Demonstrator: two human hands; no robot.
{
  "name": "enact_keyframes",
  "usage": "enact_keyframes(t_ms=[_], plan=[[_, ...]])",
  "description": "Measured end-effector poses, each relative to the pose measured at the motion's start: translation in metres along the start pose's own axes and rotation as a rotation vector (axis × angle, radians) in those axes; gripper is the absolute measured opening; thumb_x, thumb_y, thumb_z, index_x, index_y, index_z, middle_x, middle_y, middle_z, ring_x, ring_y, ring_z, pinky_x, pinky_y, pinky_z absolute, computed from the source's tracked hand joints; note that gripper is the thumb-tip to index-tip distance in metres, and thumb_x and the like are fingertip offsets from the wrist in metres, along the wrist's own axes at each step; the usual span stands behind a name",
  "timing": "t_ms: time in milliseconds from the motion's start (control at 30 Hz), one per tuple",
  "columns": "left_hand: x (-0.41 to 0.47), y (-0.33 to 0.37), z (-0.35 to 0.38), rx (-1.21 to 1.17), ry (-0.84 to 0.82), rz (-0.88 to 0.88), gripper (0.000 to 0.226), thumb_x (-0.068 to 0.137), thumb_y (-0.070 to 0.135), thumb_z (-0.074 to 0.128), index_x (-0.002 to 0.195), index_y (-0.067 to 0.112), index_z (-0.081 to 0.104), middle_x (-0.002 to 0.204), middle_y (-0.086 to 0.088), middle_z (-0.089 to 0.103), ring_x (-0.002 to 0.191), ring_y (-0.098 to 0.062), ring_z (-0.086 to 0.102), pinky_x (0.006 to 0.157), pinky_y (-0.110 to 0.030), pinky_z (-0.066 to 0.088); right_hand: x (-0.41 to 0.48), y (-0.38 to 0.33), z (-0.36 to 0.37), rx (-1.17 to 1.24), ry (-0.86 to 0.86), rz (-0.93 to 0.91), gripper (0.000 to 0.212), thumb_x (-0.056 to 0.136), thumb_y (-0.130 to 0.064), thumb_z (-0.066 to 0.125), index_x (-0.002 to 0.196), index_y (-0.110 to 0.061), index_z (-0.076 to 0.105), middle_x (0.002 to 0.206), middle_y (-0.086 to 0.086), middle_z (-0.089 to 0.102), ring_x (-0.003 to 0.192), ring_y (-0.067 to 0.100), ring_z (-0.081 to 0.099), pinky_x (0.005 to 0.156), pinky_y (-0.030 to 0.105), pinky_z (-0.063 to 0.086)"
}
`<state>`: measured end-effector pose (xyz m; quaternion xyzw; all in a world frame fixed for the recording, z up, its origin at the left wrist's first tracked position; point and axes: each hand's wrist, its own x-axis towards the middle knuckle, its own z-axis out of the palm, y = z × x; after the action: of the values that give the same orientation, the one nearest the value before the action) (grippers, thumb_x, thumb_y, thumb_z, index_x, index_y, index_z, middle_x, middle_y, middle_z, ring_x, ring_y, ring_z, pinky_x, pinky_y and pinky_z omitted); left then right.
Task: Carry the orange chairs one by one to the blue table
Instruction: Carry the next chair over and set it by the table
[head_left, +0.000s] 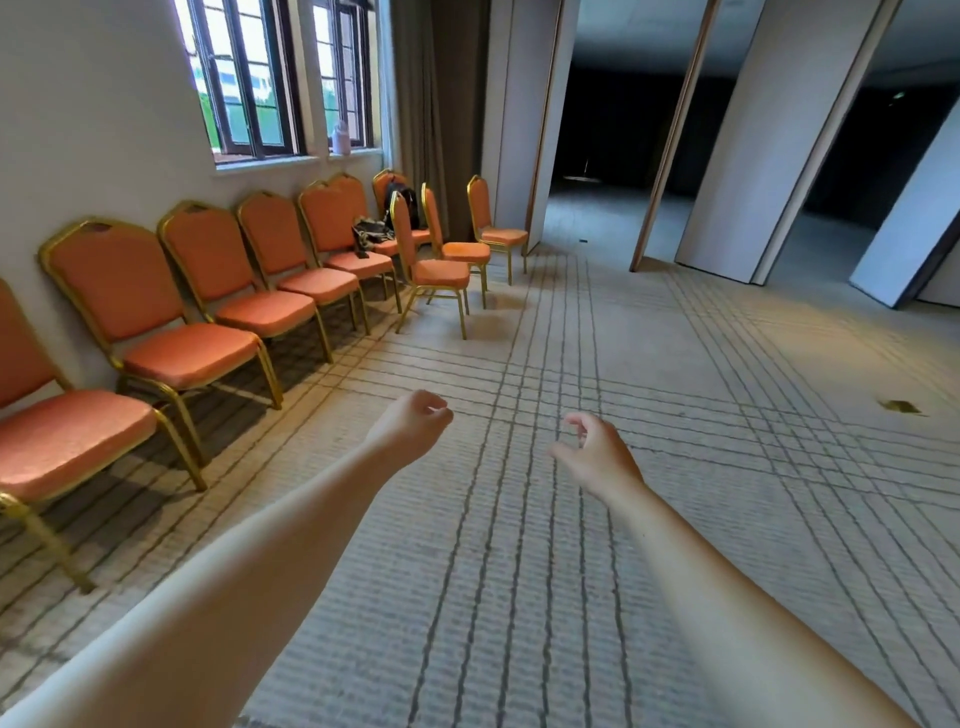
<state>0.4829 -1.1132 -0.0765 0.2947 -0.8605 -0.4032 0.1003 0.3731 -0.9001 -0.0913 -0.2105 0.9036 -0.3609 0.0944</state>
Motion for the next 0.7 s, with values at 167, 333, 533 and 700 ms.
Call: enact_keyframes(t_ms=[167,333,533,700], plan=[[0.129,0.000,0.004,0.042,-0.017,0.000,0.034,0.094,0.033,0.054,0.124,0.017,0.062,0.123,-0.004,0.063,0.104,-0.019,0.062,0.090,-0.034,0.052,0.137,-0.008,0.018,-0.003,-0.011,0.030,0.058,0.087,-0.039,0.064,0.140,-0.023,0.045,0.145,0.002,0.044,0.128,0.020,0.047,0.098,0.035,0.042],[0.290,0.009,0.003,0.041,0.020,-0.010,0.034,0.095,0.034,0.054,0.124,0.018,0.062,0.121,-0.003,0.063,0.096,-0.016,0.063,0.085,-0.033,0.053,0.305,-0.021,0.033,0.002,-0.024,-0.022,0.058,0.086,-0.038,0.062,0.140,-0.026,0.045,0.145,0.001,0.044,0.127,0.019,0.048,0.096,0.034,0.043],[0.468,0.029,-0.005,0.018,0.073,-0.052,0.036,0.094,0.035,0.054,0.126,0.019,0.061,0.125,-0.002,0.061,0.094,-0.014,0.063,0.076,-0.028,0.051,0.497,-0.049,0.039,0.012,-0.047,-0.057,0.059,0.087,-0.040,0.063,0.140,-0.024,0.045,0.144,0.002,0.044,0.125,0.020,0.049,0.094,0.033,0.043],[0.592,0.031,-0.011,-0.012,0.068,-0.106,0.034,0.095,0.035,0.054,0.124,0.020,0.060,0.122,-0.001,0.060,0.092,-0.013,0.063,0.083,-0.036,0.057,0.625,-0.068,0.058,0.005,-0.117,-0.068,0.060,0.086,-0.041,0.062,0.141,-0.026,0.043,0.146,0.002,0.042,0.127,0.020,0.047,0.093,0.034,0.042]])
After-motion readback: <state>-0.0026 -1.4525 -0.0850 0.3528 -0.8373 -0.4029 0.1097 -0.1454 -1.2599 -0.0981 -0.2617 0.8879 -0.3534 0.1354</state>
